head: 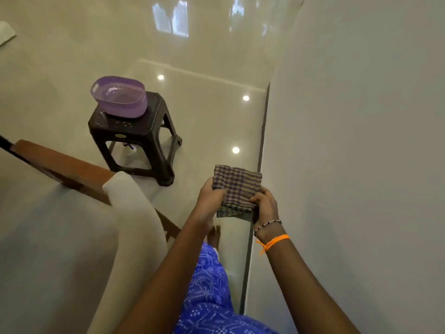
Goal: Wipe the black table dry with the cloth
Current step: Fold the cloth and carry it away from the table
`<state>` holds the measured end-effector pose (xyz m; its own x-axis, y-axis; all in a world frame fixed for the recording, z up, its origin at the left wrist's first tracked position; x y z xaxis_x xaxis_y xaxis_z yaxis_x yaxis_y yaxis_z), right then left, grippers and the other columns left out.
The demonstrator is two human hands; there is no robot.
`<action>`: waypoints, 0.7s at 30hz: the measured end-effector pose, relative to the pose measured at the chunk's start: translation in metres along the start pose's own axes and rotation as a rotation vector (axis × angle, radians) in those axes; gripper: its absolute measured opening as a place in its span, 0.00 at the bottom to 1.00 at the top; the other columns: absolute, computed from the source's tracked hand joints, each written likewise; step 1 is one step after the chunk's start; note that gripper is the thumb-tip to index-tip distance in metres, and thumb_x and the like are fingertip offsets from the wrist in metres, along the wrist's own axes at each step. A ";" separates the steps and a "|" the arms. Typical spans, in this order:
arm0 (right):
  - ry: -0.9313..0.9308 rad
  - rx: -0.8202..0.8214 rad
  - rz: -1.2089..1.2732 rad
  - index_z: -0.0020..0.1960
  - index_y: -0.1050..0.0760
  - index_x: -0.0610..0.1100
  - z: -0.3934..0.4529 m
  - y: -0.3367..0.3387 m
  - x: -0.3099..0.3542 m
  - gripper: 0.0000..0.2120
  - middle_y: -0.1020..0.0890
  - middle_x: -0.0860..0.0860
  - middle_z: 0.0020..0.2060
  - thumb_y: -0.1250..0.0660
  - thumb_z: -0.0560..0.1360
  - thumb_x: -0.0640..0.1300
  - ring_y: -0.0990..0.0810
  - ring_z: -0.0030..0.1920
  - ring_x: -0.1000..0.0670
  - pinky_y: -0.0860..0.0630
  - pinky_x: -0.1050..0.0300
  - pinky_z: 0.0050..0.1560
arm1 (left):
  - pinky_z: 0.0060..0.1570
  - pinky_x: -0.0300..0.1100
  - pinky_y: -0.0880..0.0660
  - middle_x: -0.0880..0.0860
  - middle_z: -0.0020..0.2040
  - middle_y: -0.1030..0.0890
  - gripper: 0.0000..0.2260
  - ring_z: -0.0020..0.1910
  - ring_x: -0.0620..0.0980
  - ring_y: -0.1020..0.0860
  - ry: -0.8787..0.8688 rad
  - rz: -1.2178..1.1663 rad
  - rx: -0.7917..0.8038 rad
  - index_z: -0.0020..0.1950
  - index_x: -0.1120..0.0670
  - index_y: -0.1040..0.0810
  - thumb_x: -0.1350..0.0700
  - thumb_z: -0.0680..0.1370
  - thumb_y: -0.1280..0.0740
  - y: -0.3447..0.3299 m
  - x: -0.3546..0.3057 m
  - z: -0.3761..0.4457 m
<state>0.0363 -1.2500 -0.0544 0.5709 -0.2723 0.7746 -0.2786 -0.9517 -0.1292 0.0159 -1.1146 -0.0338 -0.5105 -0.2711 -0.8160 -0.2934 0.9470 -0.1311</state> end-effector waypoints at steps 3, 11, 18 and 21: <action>0.000 0.011 -0.096 0.57 0.27 0.37 0.056 -0.042 0.024 0.20 0.23 0.39 0.50 0.46 0.69 0.25 0.24 0.51 0.41 0.26 0.39 0.58 | 0.26 0.33 0.26 0.52 0.45 0.24 0.19 0.39 0.46 0.25 0.017 -0.032 -0.071 0.62 0.58 0.29 0.68 0.72 0.43 0.006 -0.029 0.057; -0.051 0.254 -0.289 0.53 0.26 0.40 0.175 -0.196 0.085 0.16 0.21 0.43 0.43 0.44 0.71 0.27 0.22 0.42 0.44 0.24 0.52 0.41 | 0.27 0.34 0.26 0.47 0.44 0.24 0.18 0.42 0.44 0.24 0.031 -0.140 -0.285 0.58 0.49 0.31 0.68 0.75 0.46 0.062 -0.139 0.196; -0.069 0.331 -0.316 0.57 0.26 0.36 0.275 -0.299 0.141 0.17 0.22 0.41 0.48 0.44 0.72 0.26 0.23 0.47 0.42 0.24 0.51 0.44 | 0.26 0.36 0.26 0.51 0.44 0.22 0.17 0.39 0.46 0.23 0.023 -0.161 -0.396 0.57 0.52 0.29 0.68 0.74 0.46 0.081 -0.221 0.305; -0.089 0.373 -0.371 0.59 0.26 0.33 0.336 -0.350 0.171 0.17 0.21 0.40 0.50 0.44 0.73 0.27 0.23 0.50 0.41 0.23 0.45 0.49 | 0.32 0.39 0.25 0.53 0.47 0.23 0.16 0.42 0.48 0.23 0.015 -0.154 -0.438 0.59 0.53 0.30 0.66 0.75 0.45 0.085 -0.258 0.368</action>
<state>0.4908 -1.0107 -0.0844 0.6465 0.0966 0.7568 0.2390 -0.9677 -0.0806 0.4199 -0.9002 -0.0418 -0.4444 -0.4085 -0.7973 -0.6790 0.7341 0.0023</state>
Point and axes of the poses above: each hand's wrist, its own z-axis towards the middle knuckle, its own y-axis out of the back of the hand, x = y × z, the point moved 4 cm from there along z, towards the middle knuckle
